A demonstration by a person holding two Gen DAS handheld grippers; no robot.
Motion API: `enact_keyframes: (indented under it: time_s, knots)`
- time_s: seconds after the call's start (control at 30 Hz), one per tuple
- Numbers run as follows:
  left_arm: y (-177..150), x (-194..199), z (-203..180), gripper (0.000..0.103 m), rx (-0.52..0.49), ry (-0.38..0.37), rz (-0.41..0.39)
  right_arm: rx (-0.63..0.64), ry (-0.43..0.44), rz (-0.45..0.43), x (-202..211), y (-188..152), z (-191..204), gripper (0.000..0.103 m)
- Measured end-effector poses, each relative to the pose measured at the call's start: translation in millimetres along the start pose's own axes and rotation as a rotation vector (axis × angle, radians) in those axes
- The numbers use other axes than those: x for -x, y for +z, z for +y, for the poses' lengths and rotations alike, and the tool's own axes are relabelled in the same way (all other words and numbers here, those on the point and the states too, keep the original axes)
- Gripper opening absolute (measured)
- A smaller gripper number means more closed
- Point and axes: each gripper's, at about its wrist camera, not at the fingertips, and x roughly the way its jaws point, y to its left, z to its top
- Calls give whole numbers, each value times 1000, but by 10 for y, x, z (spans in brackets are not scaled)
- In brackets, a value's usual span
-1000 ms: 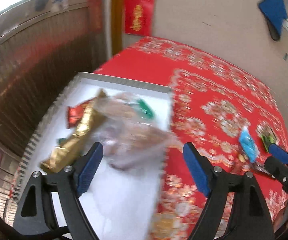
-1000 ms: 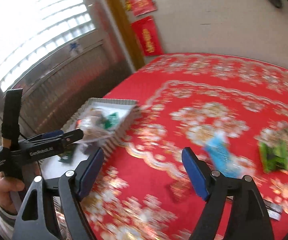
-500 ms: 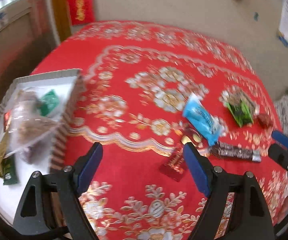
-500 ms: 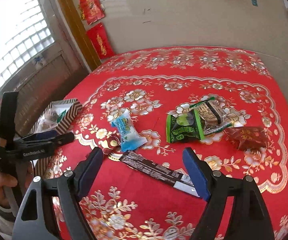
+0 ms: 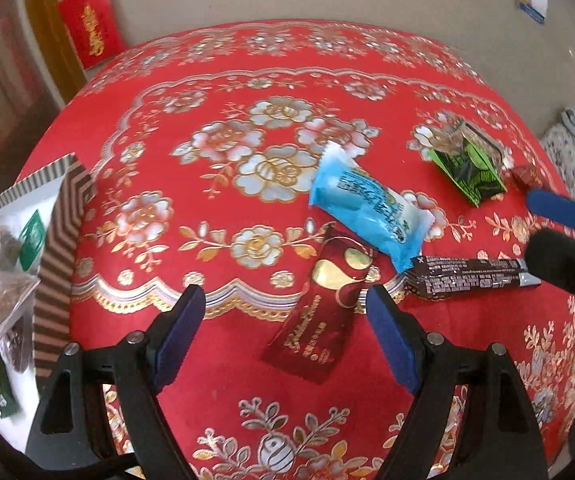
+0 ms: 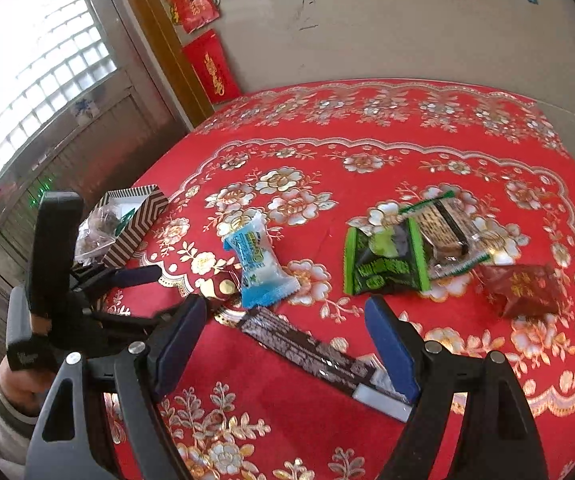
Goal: Organize snacks
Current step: 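Move both tools back toward the blue packet and chocolate bar, then grasp the red chocolate bar with the left tool while the right tool grasps the blue sachima packet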
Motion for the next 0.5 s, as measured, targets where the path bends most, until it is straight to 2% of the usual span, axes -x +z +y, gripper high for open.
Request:
enact_keyframes:
  time_s: [0.17, 0.37, 0.47, 0.5]
  knots:
    - [18, -97, -43, 83, -16, -4, 15, 82, -34, 62, -270, 143, 154, 82]
    - [45, -129, -14, 82, -23, -12, -8, 129, -47, 110, -509, 239, 236, 82]
    - [41, -115, 7, 76, -35, -17, -19, 153, -51, 125, -608, 272, 279, 82]
    - [38, -105, 20, 71, -40, -19, -20, 156, -51, 128, -642, 286, 289, 82]
